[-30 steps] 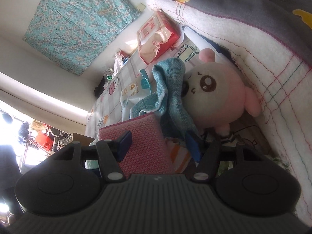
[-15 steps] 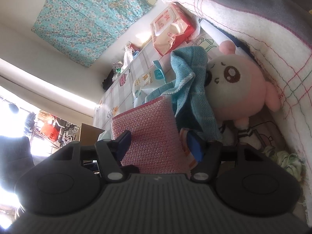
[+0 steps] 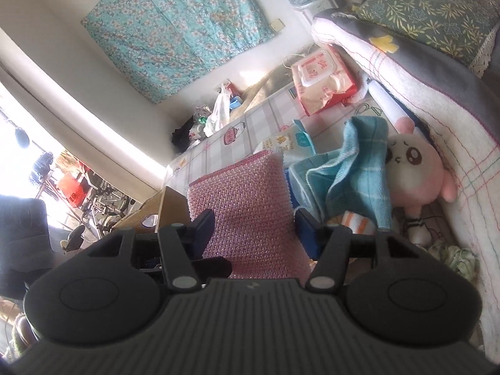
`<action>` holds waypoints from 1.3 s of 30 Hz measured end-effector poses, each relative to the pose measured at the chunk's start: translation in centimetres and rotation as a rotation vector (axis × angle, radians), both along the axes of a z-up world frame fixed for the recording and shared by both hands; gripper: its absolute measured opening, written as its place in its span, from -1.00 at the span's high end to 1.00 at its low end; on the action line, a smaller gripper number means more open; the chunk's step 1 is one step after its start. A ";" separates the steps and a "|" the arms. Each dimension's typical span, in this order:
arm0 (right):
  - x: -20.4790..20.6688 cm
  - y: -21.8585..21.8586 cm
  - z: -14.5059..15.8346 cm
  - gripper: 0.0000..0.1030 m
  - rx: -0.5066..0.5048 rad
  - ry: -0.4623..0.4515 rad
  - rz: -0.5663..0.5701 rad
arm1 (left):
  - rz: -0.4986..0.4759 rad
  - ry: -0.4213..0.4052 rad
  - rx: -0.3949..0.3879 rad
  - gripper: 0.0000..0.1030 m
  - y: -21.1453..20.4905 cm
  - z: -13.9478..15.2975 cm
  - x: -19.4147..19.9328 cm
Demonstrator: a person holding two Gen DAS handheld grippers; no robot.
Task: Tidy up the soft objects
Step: 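Reach the left tool to the pink mesh sponge and grasp it, then lower the pink sponge into the cardboard box beside the medicine box, open left tool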
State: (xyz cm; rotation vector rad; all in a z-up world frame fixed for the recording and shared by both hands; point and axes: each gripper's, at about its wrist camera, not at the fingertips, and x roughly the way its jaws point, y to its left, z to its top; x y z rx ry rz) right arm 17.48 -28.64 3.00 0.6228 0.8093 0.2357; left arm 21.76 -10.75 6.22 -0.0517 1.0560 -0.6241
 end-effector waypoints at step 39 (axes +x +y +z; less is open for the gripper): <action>16.2 37.9 -7.5 -0.13 -0.118 0.249 0.452 | 0.635 0.230 0.167 0.43 30.9 -9.4 6.9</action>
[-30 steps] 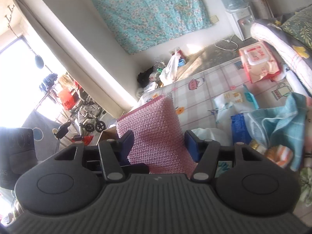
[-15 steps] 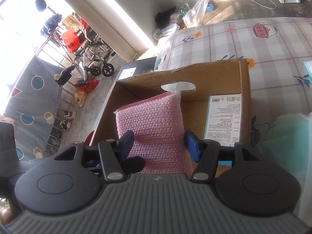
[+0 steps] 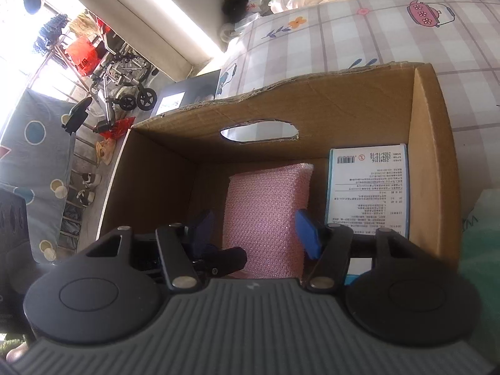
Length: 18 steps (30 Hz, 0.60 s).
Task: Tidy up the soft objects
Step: 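Lower the pink sponge into the cardboard box beside the medicine box, open left tool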
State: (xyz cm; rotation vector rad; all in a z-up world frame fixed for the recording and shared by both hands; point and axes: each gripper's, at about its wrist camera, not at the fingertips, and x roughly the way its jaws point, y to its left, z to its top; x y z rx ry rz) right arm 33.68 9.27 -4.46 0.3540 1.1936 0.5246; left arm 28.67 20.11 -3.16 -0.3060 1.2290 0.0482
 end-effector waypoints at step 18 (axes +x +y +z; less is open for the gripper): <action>-3.0 -5.7 6.0 -0.14 0.090 -0.171 -0.039 | 0.042 0.019 0.009 0.06 -1.0 -1.5 2.2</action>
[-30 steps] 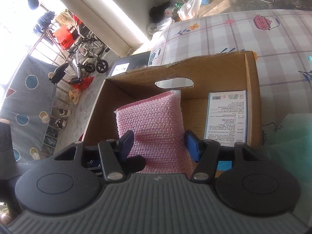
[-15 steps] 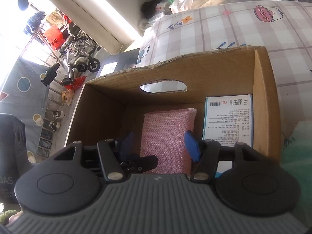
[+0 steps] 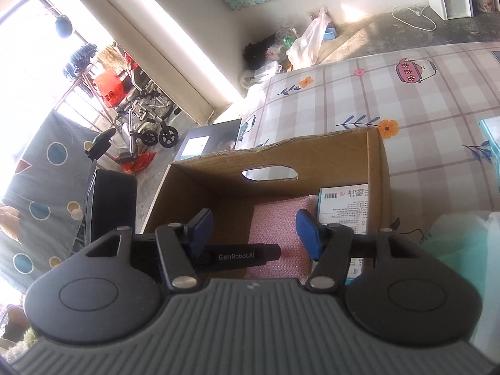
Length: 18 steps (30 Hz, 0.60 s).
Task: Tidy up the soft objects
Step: 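Lower the pink sponge into the cardboard box beside the medicine box, open left tool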
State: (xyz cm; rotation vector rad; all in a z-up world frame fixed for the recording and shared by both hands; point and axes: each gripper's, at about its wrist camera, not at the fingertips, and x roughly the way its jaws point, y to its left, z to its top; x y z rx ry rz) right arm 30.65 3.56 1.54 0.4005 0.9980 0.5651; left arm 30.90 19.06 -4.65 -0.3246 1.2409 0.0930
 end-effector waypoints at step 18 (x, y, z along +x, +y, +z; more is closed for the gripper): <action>-4.6 -5.5 3.1 -0.15 0.048 -0.109 -0.066 | 0.001 -0.198 0.046 -0.36 -2.5 6.7 -4.7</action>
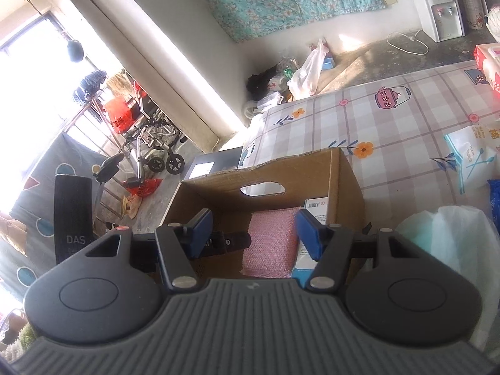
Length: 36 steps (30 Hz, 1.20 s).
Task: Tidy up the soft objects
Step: 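Lower the pink sponge into the cardboard box beside the medicine box, open left tool, then grasp the white cotton swab bag with the left tool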
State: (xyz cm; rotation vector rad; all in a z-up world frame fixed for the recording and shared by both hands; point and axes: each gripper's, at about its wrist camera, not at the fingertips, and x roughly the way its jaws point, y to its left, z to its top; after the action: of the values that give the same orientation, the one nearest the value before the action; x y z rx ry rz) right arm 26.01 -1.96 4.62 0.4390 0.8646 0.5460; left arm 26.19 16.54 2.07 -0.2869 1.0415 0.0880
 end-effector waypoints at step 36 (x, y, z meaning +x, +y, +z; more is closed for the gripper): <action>16.8 -26.2 -10.8 -0.32 -0.141 0.367 -0.267 | -0.361 0.203 -0.052 -0.13 -25.8 -5.2 15.6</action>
State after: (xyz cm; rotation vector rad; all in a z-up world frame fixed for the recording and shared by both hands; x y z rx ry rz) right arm 42.76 -28.16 -6.22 0.5249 1.1661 0.1571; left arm 41.74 -9.29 -3.08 -0.1351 1.2834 -0.2404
